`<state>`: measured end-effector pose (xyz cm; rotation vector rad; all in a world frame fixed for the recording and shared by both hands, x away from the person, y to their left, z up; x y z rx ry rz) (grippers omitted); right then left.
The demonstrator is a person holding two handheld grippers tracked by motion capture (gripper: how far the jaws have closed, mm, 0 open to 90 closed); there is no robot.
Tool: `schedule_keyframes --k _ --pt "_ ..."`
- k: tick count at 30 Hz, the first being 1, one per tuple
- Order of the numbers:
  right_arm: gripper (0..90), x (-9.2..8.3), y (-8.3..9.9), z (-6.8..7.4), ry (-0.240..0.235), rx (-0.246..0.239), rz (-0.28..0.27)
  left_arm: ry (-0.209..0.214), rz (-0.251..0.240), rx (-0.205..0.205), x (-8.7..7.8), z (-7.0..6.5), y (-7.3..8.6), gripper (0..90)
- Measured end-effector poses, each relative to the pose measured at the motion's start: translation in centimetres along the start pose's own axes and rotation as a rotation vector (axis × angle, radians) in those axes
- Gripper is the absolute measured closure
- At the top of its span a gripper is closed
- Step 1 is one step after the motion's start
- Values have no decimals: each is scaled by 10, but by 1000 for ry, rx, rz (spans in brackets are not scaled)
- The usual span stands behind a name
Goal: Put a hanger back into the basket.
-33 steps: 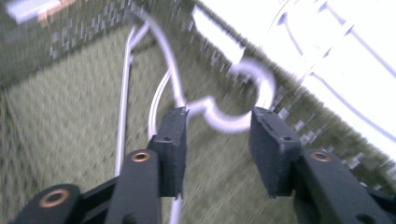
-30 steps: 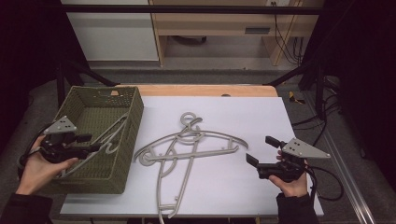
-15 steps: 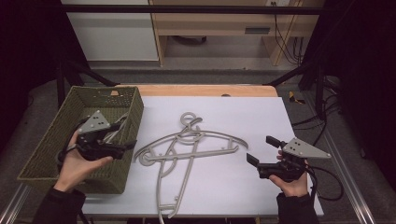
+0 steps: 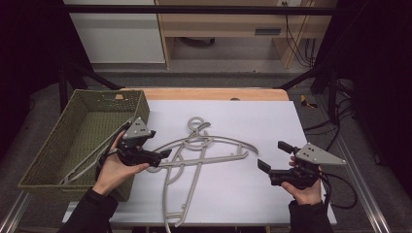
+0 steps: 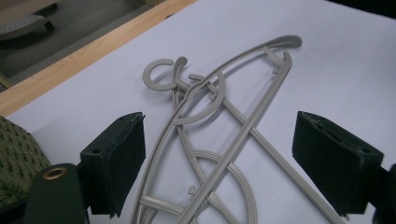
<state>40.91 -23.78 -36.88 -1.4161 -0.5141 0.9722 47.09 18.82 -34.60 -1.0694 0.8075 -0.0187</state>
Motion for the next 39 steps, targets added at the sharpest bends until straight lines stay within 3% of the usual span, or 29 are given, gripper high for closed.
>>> schedule_keyframes --k 4,9,13,25,33,39 --pt "61 0 0 0 -2 1 -1 -1 20 1 15 -4 -1 171" --pt "61 1 1 -1 -1 5 3 -34 72 50 36 -7 0 181" --pt "61 2 1 0 -5 4 3 -37 93 64 48 -8 2 220" --pt "61 2 0 1 -13 -1 4 -63 171 -2 82 -3 14 264" --pt "61 3 1 1 -13 0 4 -93 180 -41 102 2 23 308" --pt "61 3 1 1 -15 -1 3 -108 217 -30 122 -4 24 329"
Point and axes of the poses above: each handheld gripper's, and its own axes: x roughly forward along the jaws, y roughly out of its underside, z roughly to its left, the point moved 1 cm from there along x, roughly forward along the jaws, and after that the axes turned 15 degrees about -y, right-handed, at the moved point
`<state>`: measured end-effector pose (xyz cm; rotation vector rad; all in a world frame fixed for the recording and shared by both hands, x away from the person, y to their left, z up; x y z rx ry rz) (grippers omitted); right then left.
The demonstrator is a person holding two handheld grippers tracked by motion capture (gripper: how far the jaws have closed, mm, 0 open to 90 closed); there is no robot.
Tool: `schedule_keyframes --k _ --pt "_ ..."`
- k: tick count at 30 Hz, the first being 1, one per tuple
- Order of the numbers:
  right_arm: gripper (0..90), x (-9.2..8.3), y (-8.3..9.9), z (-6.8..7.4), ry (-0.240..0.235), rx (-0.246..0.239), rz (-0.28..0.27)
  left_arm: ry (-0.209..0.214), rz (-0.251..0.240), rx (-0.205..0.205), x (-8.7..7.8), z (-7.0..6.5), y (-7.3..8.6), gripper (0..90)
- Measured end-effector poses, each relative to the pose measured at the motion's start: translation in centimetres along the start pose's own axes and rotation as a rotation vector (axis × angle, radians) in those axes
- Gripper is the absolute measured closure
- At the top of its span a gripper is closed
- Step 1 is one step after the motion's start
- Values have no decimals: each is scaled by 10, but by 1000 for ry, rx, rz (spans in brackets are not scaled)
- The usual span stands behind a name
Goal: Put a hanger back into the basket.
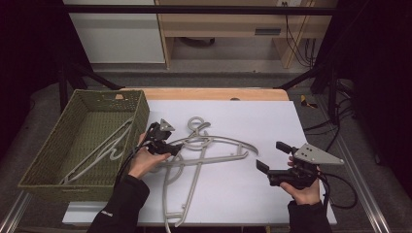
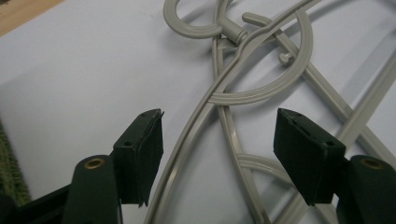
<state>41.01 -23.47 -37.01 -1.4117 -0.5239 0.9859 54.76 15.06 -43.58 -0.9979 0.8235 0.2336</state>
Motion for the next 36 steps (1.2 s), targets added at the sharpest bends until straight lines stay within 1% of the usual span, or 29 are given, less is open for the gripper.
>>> schedule_keyframes --k 1,2,3,4,6,8,9,11,12,13,16,20,22,24,25,28,29,34,36 --pt "61 0 0 0 -2 1 -3 10 6 4 4 -2 -1 326" --pt "61 0 0 0 -1 0 -3 9 -3 3 8 -5 0 324" --pt "61 -1 0 0 -2 -1 -3 4 3 4 12 -5 0 334" --pt "61 -1 0 0 -3 0 -1 -4 3 -3 16 -5 1 342" --pt "61 -2 -1 0 -4 4 -6 -3 18 -9 21 -3 3 362" --pt "61 -2 0 0 -6 2 -10 -36 22 -5 24 1 6 382" --pt "61 -2 0 0 -6 5 -9 -52 27 -10 24 3 7 391" --pt "61 -1 0 -1 -4 0 -3 -66 23 -24 26 7 8 413" --pt "61 0 0 -1 -4 2 -2 -71 32 -23 27 8 8 421" --pt "61 0 1 0 -3 4 1 -76 32 -23 28 9 9 431" --pt "61 1 1 0 -5 1 4 -66 38 -26 31 8 10 474" --pt "61 0 0 -1 -6 1 1 -63 72 -4 36 8 12 528" --pt "61 0 0 0 -6 0 -1 -60 90 -5 38 8 13 568" --pt "61 0 0 0 -6 6 0 -46 93 -18 39 9 14 597" --pt "61 1 0 0 -5 5 1 -44 94 -18 38 9 14 620" --pt "61 1 1 0 -5 4 0 -63 103 -2 37 8 14 666" --pt "61 1 1 0 -5 3 2 -61 107 -2 37 9 14 670" --pt "62 1 0 0 -5 3 2 -80 117 35 35 6 13 688" --pt "62 1 0 0 -6 3 1 -81 125 45 33 5 13 695"
Point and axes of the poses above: each handheld gripper's, and its own axes: x roughly forward along the jaws, y roughly out of its underside, z roughly to its left, the point moved 1 cm from there along x, roughly forward along the jaws, and after that the axes turned 15 degrees about -y, right-handed, at the moved point
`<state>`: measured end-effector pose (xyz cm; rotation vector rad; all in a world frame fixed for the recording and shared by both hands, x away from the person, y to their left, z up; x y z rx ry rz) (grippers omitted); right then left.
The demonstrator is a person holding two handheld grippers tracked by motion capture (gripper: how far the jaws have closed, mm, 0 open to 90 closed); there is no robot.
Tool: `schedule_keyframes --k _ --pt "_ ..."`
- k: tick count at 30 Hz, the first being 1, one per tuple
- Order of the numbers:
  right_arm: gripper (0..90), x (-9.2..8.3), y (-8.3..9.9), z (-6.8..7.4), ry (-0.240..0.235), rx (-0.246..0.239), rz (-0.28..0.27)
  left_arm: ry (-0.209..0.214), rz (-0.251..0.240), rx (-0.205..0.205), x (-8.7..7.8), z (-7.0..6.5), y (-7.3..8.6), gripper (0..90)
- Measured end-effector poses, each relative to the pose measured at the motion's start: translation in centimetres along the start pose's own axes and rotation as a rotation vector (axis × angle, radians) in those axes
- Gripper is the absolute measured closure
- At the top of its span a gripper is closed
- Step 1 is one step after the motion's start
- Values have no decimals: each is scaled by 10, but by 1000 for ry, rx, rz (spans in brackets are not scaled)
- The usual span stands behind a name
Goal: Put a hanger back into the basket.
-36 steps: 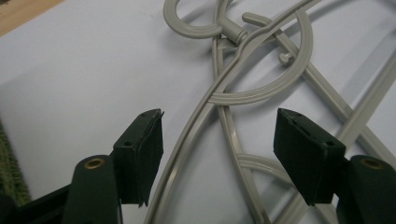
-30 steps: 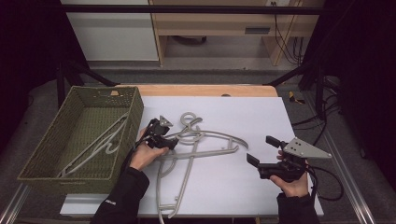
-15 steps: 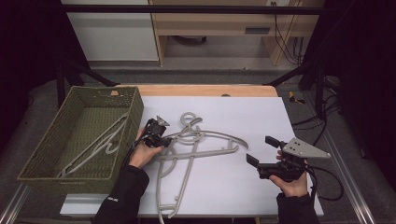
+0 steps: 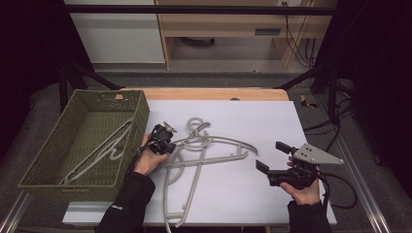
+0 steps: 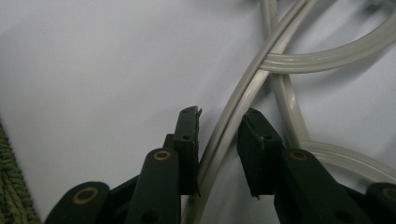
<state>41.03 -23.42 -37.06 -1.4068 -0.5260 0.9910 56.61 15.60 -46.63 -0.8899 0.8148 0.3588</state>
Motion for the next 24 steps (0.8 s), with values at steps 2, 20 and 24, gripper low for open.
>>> schedule_keyframes --k 2,20,24 --pt "62 0 0 0 0 1 -1 4 4 6 -1 -1 0 702" --pt "62 -1 0 0 -1 -2 -3 45 -36 -53 -33 -8 -4 820" --pt "62 -1 -1 0 -2 -4 -6 44 -76 -75 -43 -8 -5 821"
Point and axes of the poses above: each handheld gripper's, and its own axes: x roughly forward along the jaws, y roughly out of its underside, z roughly to its left, the point moved 1 cm from there along x, roughly forward along the jaws, and after that the axes turned 15 degrees about -y, right-handed, at the moved point
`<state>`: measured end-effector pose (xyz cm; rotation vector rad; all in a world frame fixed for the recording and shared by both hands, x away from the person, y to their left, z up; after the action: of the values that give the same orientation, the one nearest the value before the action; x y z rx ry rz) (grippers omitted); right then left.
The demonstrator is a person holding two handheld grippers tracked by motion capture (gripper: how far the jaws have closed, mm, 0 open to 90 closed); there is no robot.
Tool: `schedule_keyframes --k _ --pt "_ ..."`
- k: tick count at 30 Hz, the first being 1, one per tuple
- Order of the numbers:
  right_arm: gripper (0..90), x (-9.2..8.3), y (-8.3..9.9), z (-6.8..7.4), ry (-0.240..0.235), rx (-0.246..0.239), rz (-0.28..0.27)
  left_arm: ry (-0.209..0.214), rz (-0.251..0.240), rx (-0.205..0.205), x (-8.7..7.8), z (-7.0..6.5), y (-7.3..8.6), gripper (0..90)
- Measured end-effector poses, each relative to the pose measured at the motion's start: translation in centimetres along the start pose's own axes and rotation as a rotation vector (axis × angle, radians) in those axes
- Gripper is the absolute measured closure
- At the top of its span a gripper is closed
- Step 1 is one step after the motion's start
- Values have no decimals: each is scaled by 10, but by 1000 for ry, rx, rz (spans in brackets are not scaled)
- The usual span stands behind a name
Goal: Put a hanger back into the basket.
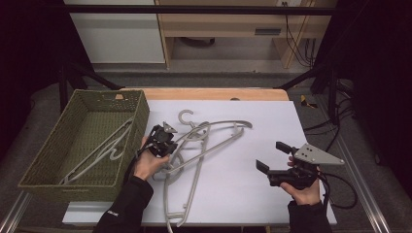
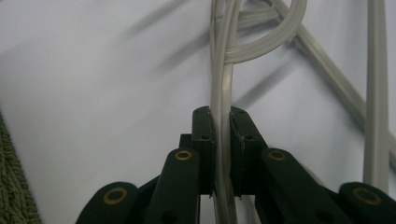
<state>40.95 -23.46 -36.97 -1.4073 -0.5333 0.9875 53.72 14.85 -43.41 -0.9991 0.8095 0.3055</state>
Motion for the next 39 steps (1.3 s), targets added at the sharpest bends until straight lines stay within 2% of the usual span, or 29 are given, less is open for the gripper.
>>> schedule_keyframes --k 7,10,15,17,20,25,32,34,39 --pt "63 -2 0 0 4 3 -3 14 -74 -12 -25 0 -4 821" --pt "63 -2 0 -1 5 3 -2 5 -102 -13 -37 1 -7 821" --pt "63 -3 0 -1 5 7 -4 12 -154 -50 -60 4 -10 821" --pt "63 -3 0 -1 8 4 -5 27 -168 -50 -70 5 -11 821" --pt "62 -3 0 -1 11 3 -3 22 -191 -43 -86 8 -13 821" --pt "63 -4 0 -2 14 3 -5 -3 -210 -21 -110 21 -15 821" --pt "63 -4 0 -2 14 3 -4 -51 -257 -38 -137 45 -14 821" --pt "62 -4 0 -2 13 5 -3 -58 -269 -49 -143 51 -14 821" --pt "63 -5 0 -2 15 5 -3 -74 -284 -47 -159 70 -10 821"
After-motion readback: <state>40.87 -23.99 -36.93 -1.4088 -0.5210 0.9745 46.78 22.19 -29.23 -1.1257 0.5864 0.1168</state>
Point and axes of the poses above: each handheld gripper's, and its own axes: x roughly forward along the jaws, y roughly out of its underside, z roughly to its left, the point moved 1 cm from there along x, roughly forward along the jaws, and after that the axes turned 15 degrees about -y, right-handed, at the moved point
